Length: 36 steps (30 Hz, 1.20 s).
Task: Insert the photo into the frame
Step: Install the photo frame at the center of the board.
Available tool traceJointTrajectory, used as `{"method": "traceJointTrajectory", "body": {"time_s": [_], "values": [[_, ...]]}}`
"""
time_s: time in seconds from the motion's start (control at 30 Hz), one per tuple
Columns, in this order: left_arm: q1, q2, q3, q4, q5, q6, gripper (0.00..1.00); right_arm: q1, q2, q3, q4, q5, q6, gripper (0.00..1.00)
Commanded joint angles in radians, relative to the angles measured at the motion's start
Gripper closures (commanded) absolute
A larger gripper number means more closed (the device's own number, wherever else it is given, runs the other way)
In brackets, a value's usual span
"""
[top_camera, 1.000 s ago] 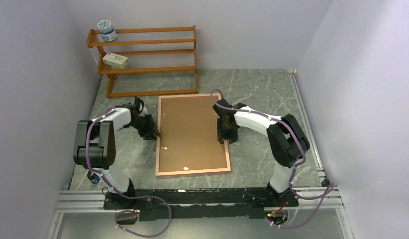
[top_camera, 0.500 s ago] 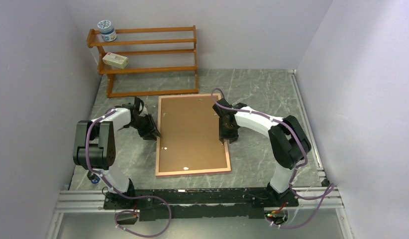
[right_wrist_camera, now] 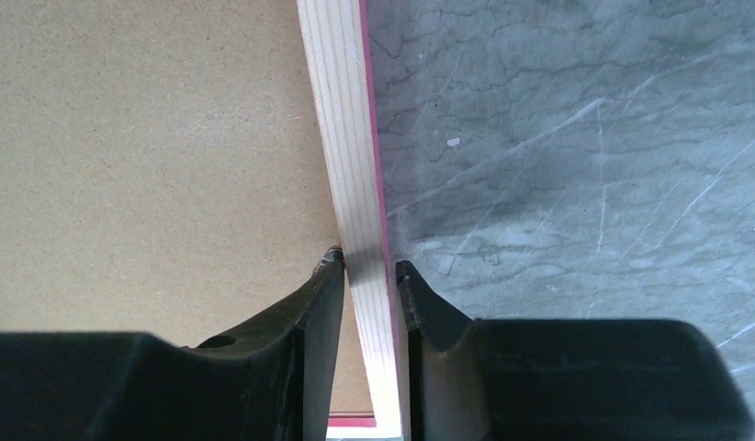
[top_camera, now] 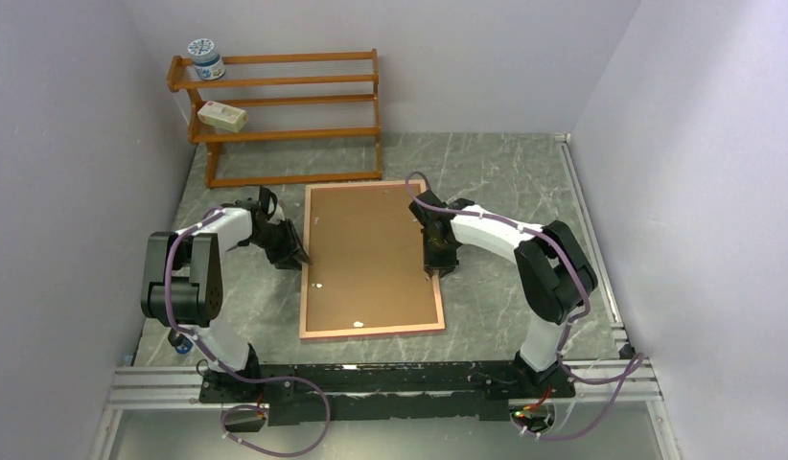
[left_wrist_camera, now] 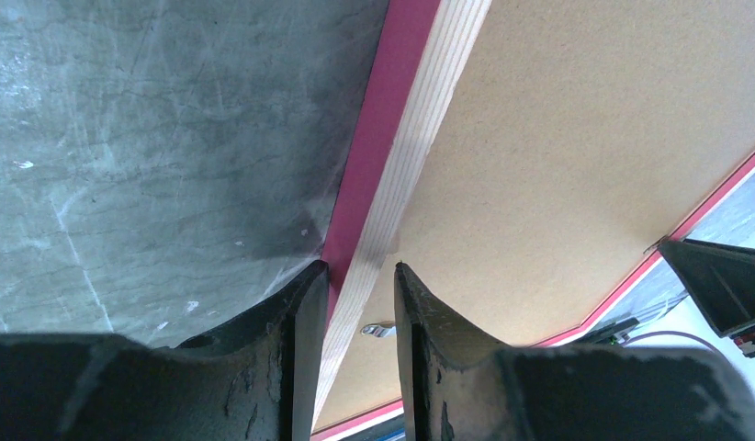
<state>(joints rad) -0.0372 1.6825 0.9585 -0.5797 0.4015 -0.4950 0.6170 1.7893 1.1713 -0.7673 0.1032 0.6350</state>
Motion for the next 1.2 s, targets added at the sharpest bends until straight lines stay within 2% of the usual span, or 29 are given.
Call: {"method": "traceJointTrajectory", "body": {"time_s": [0.0, 0.17, 0.4, 0.6, 1.17], "values": [[-0.006, -0.009, 0.008, 0.020, 0.014, -0.014, 0.62, 0.004, 0.027, -0.031, 0.004, 0.001, -0.033, 0.71], [-0.005, -0.006, 0.009, 0.020, 0.013, -0.013, 0.62, 0.005, 0.018, -0.031, 0.004, 0.005, -0.038, 0.71], [-0.005, -0.013, 0.007, 0.018, 0.008, -0.014, 0.62, 0.004, -0.049, 0.044, -0.037, 0.047, 0.009, 0.60], [-0.006, -0.022, 0.001, 0.023, 0.008, -0.016, 0.62, 0.004, -0.063, 0.030, -0.027, 0.016, 0.032, 0.55], [-0.006, -0.024, -0.003, 0.024, 0.011, -0.019, 0.62, 0.005, 0.022, -0.026, 0.010, 0.015, 0.055, 0.53]]}}
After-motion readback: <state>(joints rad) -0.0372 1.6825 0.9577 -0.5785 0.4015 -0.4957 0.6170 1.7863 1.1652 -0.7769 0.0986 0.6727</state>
